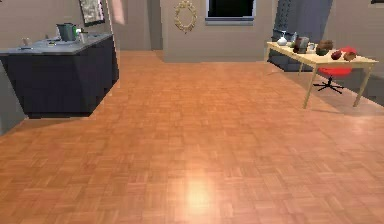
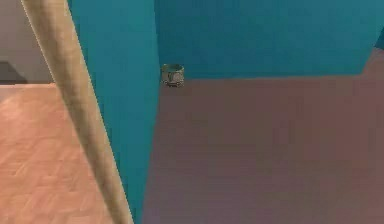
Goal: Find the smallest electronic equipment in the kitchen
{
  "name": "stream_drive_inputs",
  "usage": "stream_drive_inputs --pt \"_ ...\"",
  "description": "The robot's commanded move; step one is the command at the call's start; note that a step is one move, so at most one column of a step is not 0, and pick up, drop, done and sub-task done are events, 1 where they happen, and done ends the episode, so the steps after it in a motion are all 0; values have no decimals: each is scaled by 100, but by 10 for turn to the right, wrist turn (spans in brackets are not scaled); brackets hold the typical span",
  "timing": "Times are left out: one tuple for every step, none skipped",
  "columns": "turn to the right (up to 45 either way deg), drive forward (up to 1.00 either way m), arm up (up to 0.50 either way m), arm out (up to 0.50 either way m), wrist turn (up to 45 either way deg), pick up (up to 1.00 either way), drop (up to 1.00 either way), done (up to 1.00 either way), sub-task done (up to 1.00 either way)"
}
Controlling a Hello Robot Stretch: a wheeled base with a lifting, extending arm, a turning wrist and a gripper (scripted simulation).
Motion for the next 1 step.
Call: stream_drive_inputs --pt "0 100 0 0 0 0 0 0 0"
